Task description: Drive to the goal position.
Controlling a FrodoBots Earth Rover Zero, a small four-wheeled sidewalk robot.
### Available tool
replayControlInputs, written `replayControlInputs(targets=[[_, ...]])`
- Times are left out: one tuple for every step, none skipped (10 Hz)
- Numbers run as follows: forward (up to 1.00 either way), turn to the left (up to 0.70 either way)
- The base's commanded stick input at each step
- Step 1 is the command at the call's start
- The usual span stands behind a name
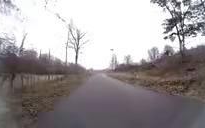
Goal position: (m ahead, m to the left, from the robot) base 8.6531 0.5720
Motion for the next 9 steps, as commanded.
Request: replayControlInputs(targets=[[0.85,0.00],[0.85,0.00],[0.85,0.00],[0.85,0.00],[0.85,0.00],[0.85,0.00],[0.85,0.00],[0.85,0.00],[0.85,0.00]])
